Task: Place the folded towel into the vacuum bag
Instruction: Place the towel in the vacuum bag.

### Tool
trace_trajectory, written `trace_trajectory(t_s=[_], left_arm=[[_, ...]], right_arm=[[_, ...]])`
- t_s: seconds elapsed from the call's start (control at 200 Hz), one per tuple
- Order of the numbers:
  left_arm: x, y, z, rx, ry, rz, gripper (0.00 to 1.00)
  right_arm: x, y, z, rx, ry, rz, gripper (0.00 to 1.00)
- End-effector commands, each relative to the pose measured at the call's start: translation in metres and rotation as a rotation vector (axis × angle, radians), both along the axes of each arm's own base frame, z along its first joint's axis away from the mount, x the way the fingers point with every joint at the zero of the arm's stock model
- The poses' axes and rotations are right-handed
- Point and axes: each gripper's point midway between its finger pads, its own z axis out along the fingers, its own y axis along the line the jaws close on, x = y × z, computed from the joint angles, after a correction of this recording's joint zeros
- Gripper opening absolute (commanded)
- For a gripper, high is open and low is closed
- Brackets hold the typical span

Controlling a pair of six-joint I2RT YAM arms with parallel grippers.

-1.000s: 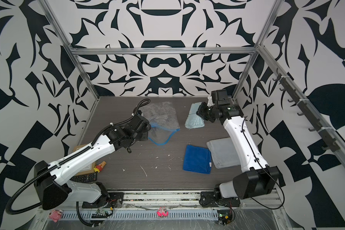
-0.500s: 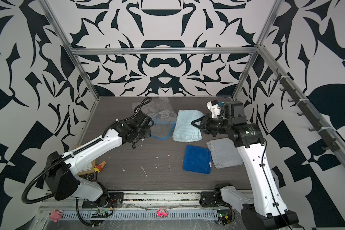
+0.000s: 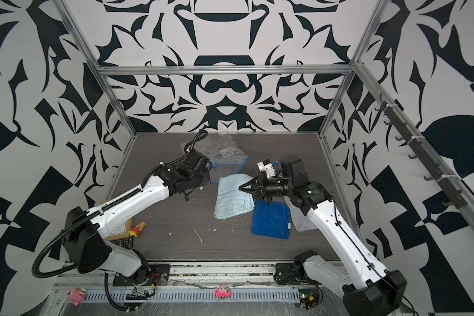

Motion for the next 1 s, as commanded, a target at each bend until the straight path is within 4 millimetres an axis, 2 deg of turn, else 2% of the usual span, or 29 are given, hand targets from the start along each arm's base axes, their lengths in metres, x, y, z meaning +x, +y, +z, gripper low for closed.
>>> trace_trajectory(t_s=[0.0, 0.18, 0.335, 0.455, 0.635, 0.995], left_arm=[[0.007, -0.005, 0.008, -0.041, -0.014, 0.019, 0.00], [0.006, -0.001, 0.012, -0.042, -0.034, 0.025, 0.00], [0.004, 0.003, 0.016, -0.039, -0.048, 0.029, 0.00], [0.002, 0.005, 0.019, -0.043, -0.052, 0.028, 0.00], [0.000, 0.004, 0.024, -0.058, -0.058, 0.021, 0.00], [-0.005, -0.002, 0.016, -0.052, -0.032, 0.009, 0.00]], right_arm=[[0.018, 0.009, 0.027, 0.092, -0.073, -0.026, 0.00], [0.043, 0.015, 0.016, 0.099, -0.010, -0.073, 0.00], [0.076, 0.013, 0.009, 0.123, 0.056, -0.170, 0.00], [0.095, 0.012, 0.005, 0.118, 0.081, -0.219, 0.00], [0.115, 0.000, -0.014, 0.088, 0.151, -0.335, 0.00], [0.148, 0.001, 0.013, 0.153, 0.093, -0.411, 0.00]])
